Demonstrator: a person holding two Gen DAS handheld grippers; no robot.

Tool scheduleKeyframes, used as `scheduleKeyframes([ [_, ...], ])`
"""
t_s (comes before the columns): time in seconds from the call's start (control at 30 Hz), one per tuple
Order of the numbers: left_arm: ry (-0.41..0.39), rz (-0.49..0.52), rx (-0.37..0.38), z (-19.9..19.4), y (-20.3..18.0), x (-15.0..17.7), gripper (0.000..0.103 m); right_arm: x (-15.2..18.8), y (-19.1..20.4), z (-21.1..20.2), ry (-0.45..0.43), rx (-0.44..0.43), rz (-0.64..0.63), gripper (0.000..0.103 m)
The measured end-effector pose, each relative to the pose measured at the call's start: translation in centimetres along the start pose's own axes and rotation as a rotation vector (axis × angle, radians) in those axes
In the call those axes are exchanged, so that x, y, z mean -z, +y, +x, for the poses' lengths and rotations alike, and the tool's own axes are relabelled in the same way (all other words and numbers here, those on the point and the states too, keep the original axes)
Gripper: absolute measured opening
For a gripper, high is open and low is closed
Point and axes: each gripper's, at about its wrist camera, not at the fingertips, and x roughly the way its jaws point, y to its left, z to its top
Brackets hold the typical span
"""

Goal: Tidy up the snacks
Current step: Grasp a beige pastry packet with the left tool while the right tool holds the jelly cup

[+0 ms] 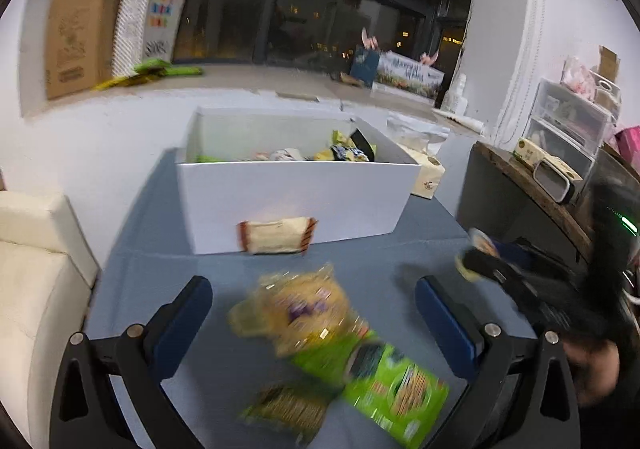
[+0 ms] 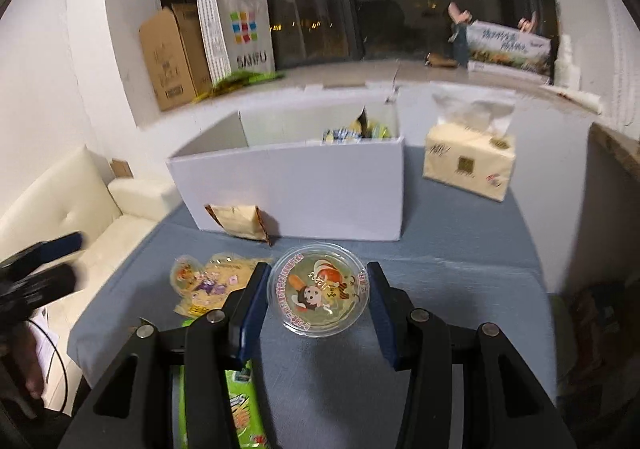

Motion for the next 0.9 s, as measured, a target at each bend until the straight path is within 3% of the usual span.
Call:
scheduleKeyframes([
  [0.07, 0.011, -0.01, -0.006, 2.5, -0.5, -1.4, 0.103, 0.0, -0.1, -1.4, -0.02, 0.009, 0.0, 0.051],
  [0.23, 0.119, -0.105, -0.16, 9.5, -0.1, -2.9, 0.103, 0.9, -0.8, -3.9, -0.067, 0.036, 0.034, 0.051],
  [0.47, 0.19, -0.281, -0.298, 13.9, 1.6, -2.6, 0.103, 1.8, -2.4, -5.0, -0.079, 0.041, 0.088, 0.051],
  [0.6, 0.225, -0.359, -0.315, 15.7, 3.0, -2.5, 0.103, 2.0, -2.5, -5.0, -0.078, 0.033, 0.095, 0.051],
  [0.8, 0.242, -0.322, -0.309, 17.2, 3.1, -2.6, 0.102, 2.2, -1.9, -4.8, -0.074, 0.031, 0.078, 0.051],
  [0.83, 0.245, -0.311, -0.3, 17.4, 3.3, -2.4, 0.097, 2.3, -1.9, -4.7, -0.072, 0.03, 0.078, 0.051],
  [0.87, 0.26, -0.29, -0.287, 17.8, 3.1, -2.5, 0.08, 2.3, -1.8, -4.7, -0.071, 0.028, 0.078, 0.051],
  [0.9, 0.28, -0.277, -0.269, 18.1, 2.9, -2.4, 0.07, 2.4, -1.8, -4.7, -0.07, 0.028, 0.078, 0.051],
])
